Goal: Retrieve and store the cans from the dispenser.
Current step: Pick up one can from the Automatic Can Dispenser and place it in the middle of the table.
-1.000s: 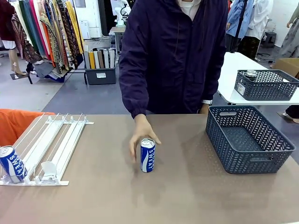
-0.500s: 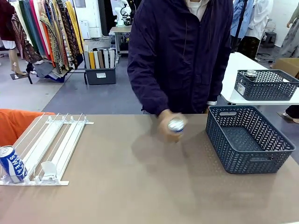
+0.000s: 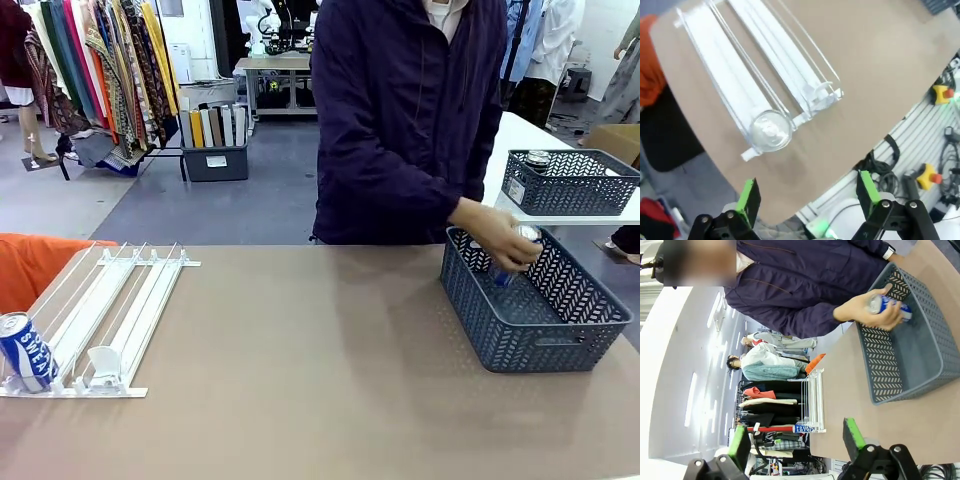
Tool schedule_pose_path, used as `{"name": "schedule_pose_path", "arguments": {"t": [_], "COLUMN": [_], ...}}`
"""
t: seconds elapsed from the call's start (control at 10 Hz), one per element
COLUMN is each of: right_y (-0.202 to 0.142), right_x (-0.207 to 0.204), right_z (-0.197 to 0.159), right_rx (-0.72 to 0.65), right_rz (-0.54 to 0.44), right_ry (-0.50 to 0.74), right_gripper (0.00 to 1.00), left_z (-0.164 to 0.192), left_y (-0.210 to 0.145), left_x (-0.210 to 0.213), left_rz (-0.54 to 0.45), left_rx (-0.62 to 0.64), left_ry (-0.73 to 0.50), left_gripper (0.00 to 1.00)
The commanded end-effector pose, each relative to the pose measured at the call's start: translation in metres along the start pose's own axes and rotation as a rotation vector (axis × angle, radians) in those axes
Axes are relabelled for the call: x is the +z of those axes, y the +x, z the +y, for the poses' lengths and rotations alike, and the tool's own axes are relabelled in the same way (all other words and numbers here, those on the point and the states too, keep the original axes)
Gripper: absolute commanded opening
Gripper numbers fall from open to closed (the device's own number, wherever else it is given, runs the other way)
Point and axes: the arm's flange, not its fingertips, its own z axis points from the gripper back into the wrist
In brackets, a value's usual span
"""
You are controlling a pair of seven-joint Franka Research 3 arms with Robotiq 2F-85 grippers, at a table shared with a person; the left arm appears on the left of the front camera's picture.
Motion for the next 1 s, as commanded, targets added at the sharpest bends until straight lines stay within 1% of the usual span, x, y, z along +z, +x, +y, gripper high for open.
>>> {"name": "schedule_pose_path", "arguments": {"t": [0.0,0.1,0.2,0.4,0.6,0.8,0.9], "right_y": [0.002,0.002,0.002,0.002,0.002,0.002,0.002], "right_x": [-0.002,-0.002,-0.002,-0.002,-0.002,-0.002,-0.002], "right_z": [0.002,0.002,0.002,0.002,0.002,0.002,0.002], "right_rx": [0.025,0.025,0.025,0.025,0.025,0.025,0.025], "right_rz": [-0.011,-0.011,-0.011,-0.011,-0.011,-0.011,-0.011], "right_ry": [0.029,0.029,0.029,0.029,0.029,0.029,0.029], "right_gripper": [1.00,1.00,1.00,1.00,1.00,1.00,1.00], "left_z": [-0.004,-0.001,0.003,0.008,0.012,0.017,0.020], "left_y": [0.018,0.022,0.026,0.030,0.033,0.036,0.037], "left_x": [-0.031,-0.042,-0.055,-0.078,-0.095,-0.110,-0.117], "left_rz": [0.096,0.126,0.163,0.216,0.230,0.254,0.256], "left_rx": [0.084,0.108,0.139,0.195,0.235,0.232,0.249], "left_ry": [0.020,0.020,0.063,0.100,0.122,0.122,0.150], "left_gripper": [1.00,1.00,1.00,1.00,1.00,1.00,1.00]}}
